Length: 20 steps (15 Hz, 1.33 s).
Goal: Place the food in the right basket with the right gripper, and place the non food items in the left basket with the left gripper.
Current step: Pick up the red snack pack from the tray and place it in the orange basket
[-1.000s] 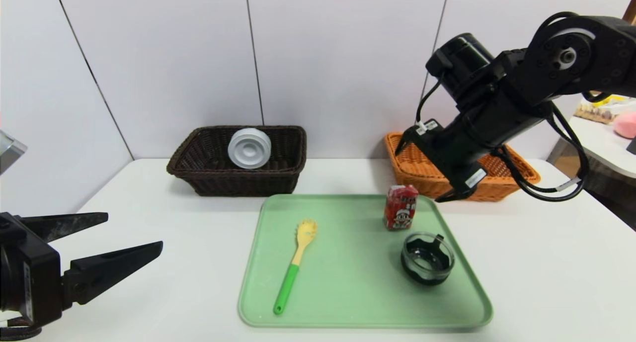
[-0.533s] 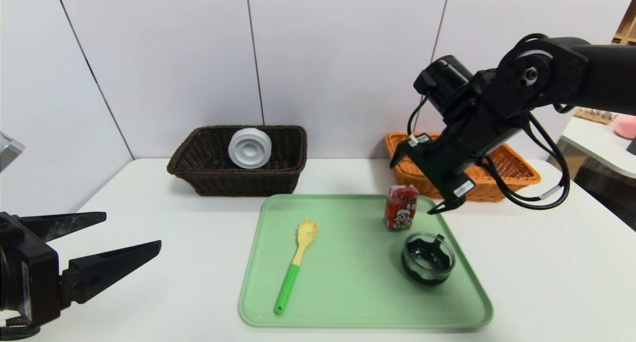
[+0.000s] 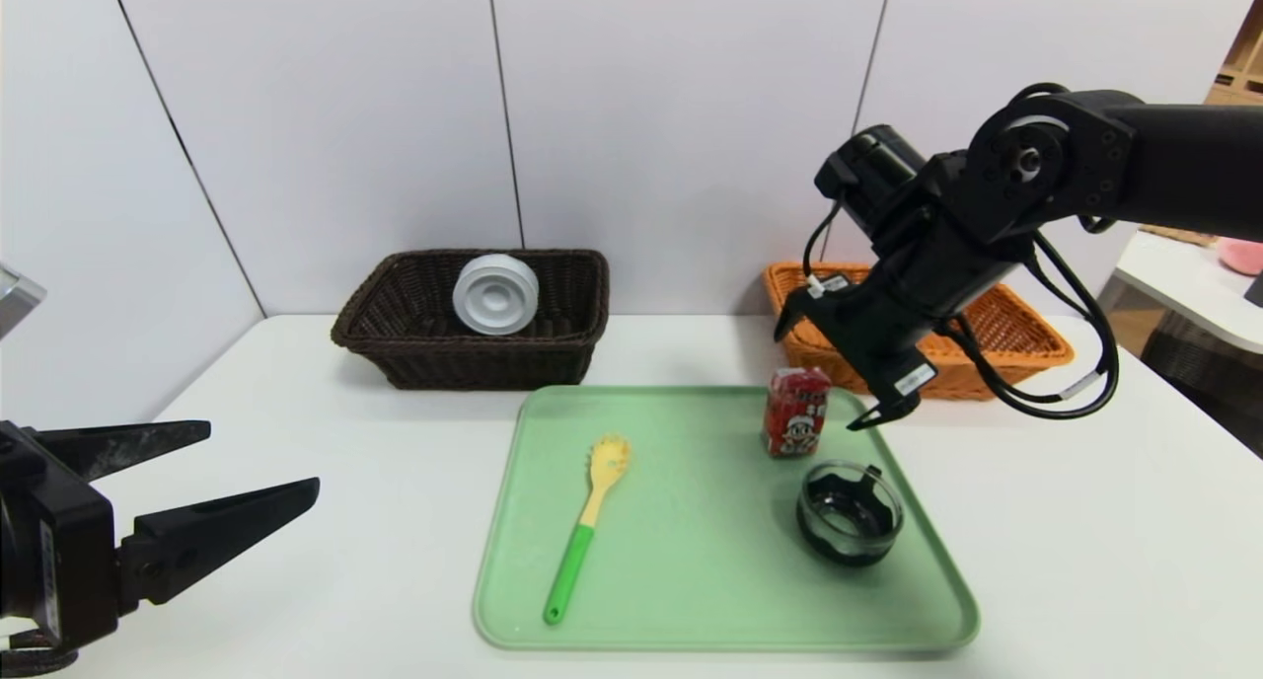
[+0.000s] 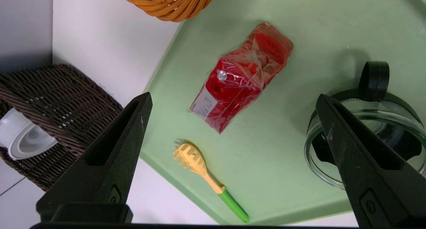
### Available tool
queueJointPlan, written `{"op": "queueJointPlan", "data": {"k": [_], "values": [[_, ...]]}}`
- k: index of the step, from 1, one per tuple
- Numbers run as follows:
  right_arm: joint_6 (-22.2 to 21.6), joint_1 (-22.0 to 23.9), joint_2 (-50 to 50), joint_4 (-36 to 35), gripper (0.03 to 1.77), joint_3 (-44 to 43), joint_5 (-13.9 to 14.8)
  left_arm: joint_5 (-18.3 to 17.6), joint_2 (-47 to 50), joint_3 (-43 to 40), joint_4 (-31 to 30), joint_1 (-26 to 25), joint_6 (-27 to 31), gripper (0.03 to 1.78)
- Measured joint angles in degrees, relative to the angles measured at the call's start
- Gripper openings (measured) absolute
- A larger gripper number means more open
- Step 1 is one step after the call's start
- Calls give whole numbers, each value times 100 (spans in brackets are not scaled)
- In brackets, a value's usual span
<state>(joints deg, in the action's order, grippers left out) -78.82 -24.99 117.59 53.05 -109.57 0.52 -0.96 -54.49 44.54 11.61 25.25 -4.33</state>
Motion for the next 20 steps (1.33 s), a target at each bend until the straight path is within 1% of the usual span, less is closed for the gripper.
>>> {"op": "queueJointPlan", "data": {"k": [3,8,20], "values": [[-63,11,68,-2,170,-10,-6,0,0,2,0,-2,1,169],[-155,93,178,13,170,-46,-126,0,0,0,2,-2,-2,169],[-171,110,413,9,170,-77,-129,6,-22,-9,-6,-11,0,169]]}}
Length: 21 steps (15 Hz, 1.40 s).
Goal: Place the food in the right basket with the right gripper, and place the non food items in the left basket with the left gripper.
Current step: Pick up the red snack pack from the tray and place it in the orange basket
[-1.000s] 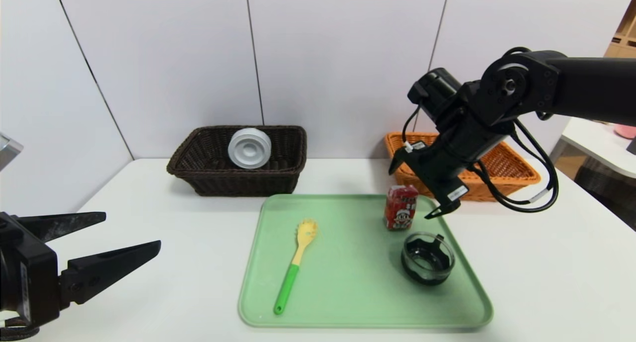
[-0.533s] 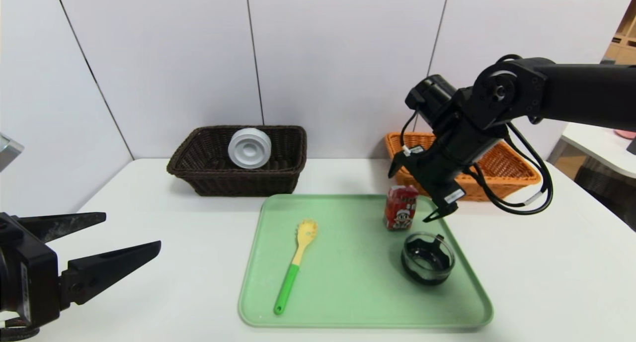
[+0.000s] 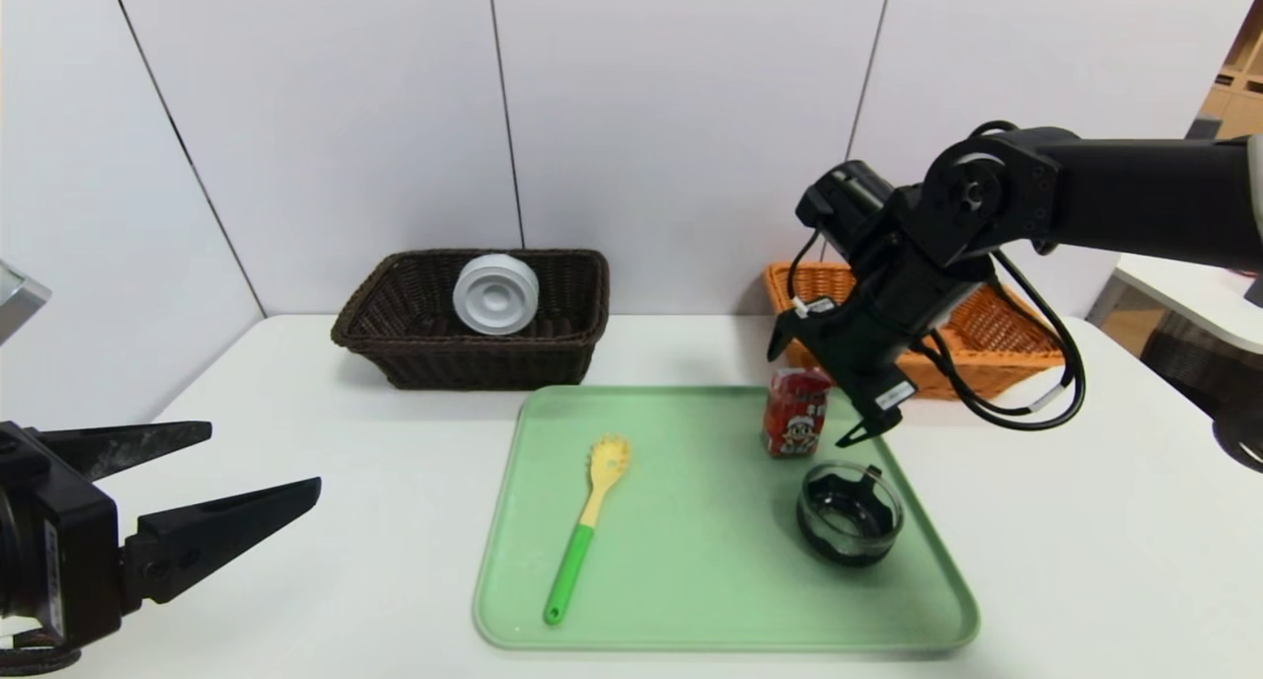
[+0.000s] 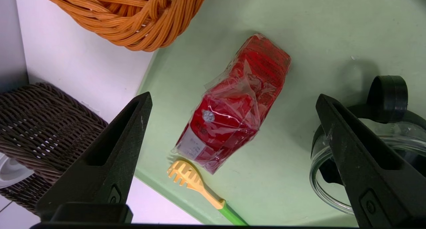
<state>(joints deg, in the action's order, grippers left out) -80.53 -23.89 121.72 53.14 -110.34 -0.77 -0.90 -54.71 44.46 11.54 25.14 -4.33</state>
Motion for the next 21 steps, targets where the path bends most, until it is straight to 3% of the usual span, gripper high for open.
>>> {"op": "queueJointPlan", "data": {"k": [2,6,9,10,11,16,21], "values": [[2,-5,44,-2,170,-27,0,2,0,0,-2,-2,-44,169],[10,-30,104,6,109,-79,4,13,-2,0,0,0,-171,169],[11,-39,107,11,77,-85,4,16,-5,0,0,0,-168,169],[13,-39,105,28,43,-85,2,17,-5,0,0,0,-168,169],[11,-35,101,5,27,-88,2,22,-2,0,-2,-2,-168,169],[55,-113,22,80,27,-83,2,35,4,0,0,0,-167,169],[606,-774,-439,544,27,-113,6,39,17,-28,11,-2,-168,169]]}}
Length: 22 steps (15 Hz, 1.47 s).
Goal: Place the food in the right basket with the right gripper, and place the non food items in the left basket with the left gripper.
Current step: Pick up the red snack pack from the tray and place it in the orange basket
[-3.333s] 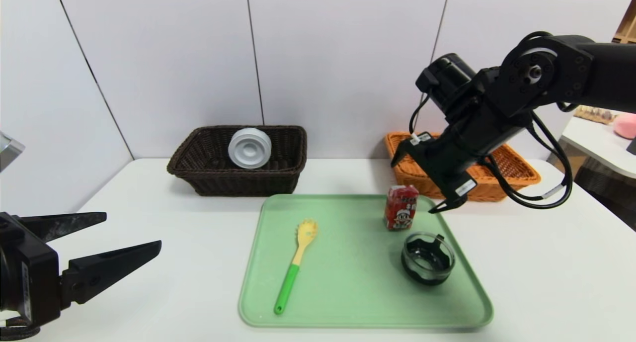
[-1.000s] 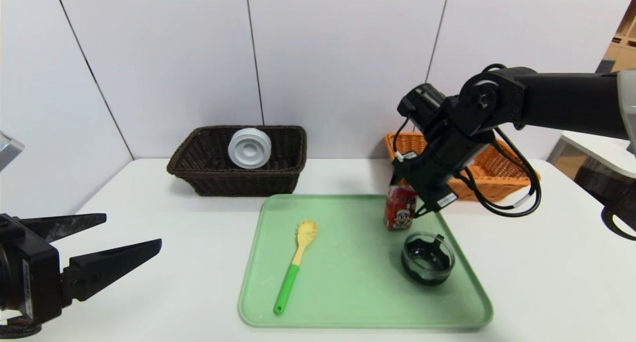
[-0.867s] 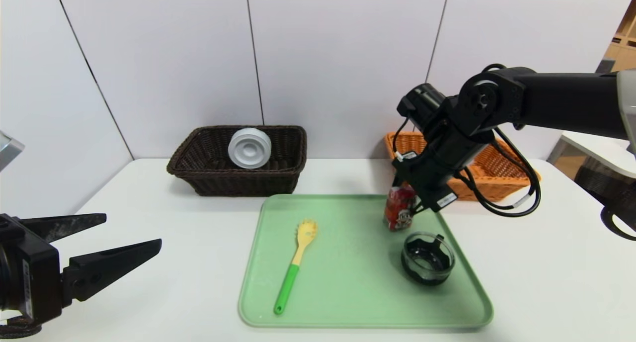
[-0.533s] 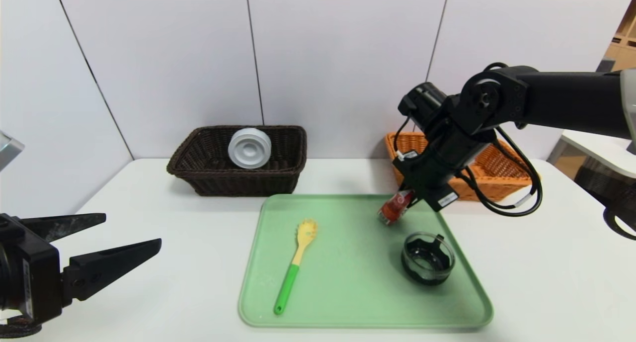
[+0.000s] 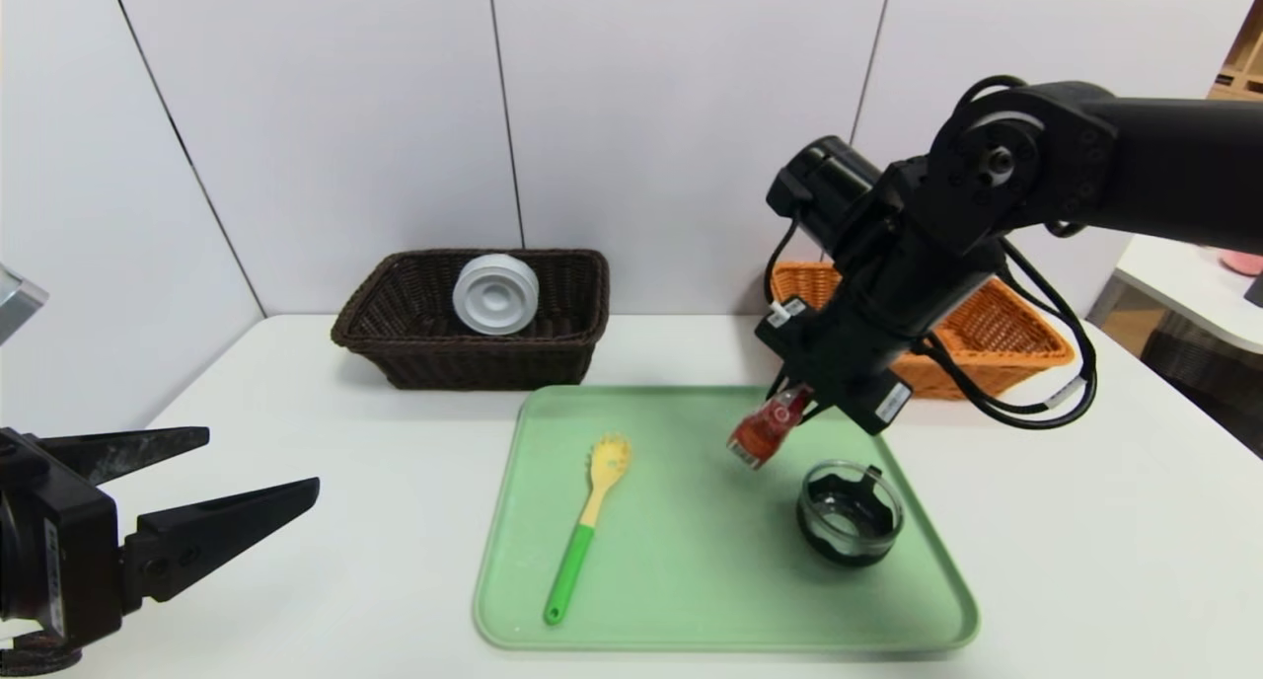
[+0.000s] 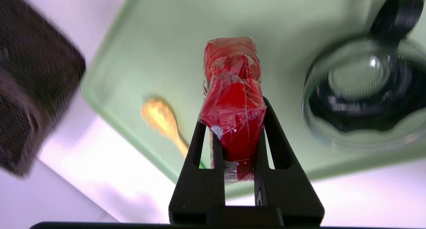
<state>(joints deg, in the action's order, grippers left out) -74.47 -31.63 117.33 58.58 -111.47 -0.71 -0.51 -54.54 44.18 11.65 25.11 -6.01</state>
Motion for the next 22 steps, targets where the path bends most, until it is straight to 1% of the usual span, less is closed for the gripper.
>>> {"op": "queueJointPlan", "data": {"k": [2,5,7,11,13,16,19,22], "values": [[223,-254,-306,110,27,-5,0,-1,7,-80,-2,0,0,169],[427,-317,-809,112,27,-24,52,-4,52,-245,-5,0,9,169],[719,-22,-1083,-15,27,-41,18,-15,63,-302,-2,0,20,169],[1403,866,-1296,-279,27,-49,5,-26,63,-322,-5,0,43,169],[1626,1336,-1257,-474,27,-52,5,-22,77,-325,2,0,43,169],[1687,1910,-1078,-905,27,-57,16,-20,132,-375,11,0,45,169],[1631,2387,-851,-1285,27,-55,5,-12,204,-444,13,2,39,169],[1613,2621,-650,-1545,27,-51,2,-11,245,-483,9,0,37,169]]}}
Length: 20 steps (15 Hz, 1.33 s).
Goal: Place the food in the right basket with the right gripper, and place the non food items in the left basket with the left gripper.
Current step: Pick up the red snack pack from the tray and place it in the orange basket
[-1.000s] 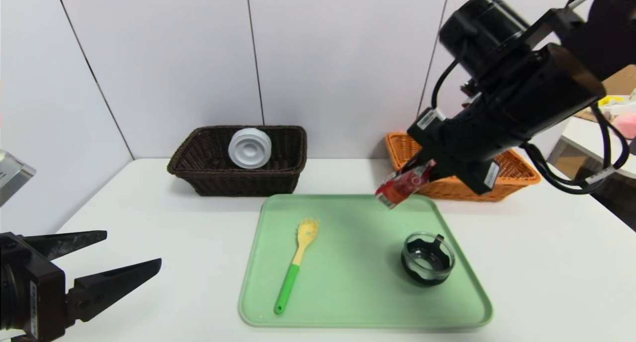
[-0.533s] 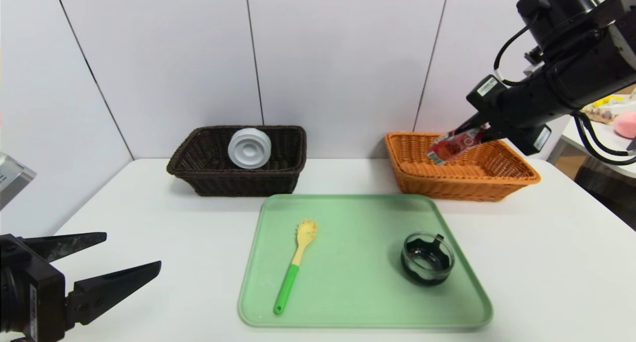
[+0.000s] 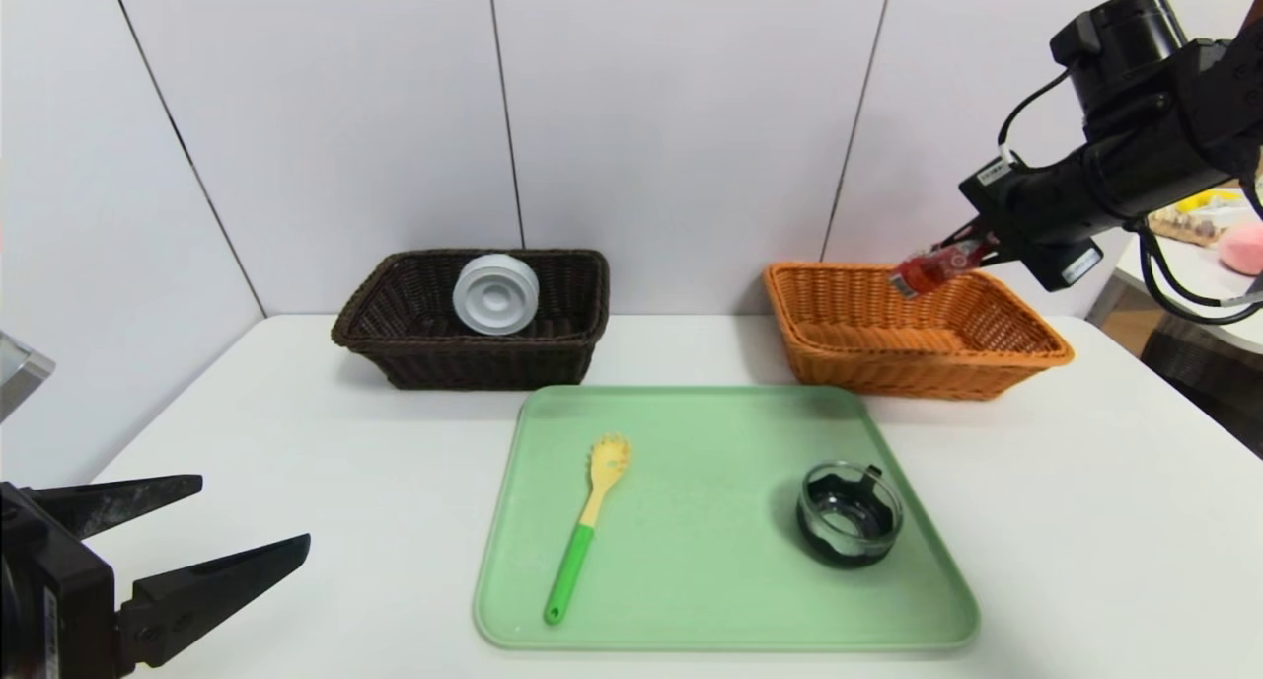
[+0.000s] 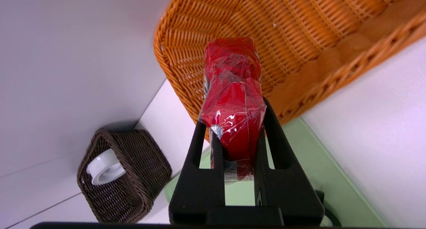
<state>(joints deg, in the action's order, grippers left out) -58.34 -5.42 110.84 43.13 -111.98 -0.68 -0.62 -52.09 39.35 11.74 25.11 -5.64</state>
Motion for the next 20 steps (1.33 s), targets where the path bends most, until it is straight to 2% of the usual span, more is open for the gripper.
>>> {"op": "queueJointPlan", "data": {"k": [3,6,9,20], "values": [[-15,216,286,-236,27,0,2,0,13,-7,-11,0,-11,169],[-268,330,580,-460,27,0,-30,10,22,-40,-9,2,-20,169],[-535,363,812,-573,27,0,-212,10,46,-63,-11,2,-24,169],[-646,352,1336,-936,27,0,-210,10,91,-77,-15,-6,-30,169]]}}
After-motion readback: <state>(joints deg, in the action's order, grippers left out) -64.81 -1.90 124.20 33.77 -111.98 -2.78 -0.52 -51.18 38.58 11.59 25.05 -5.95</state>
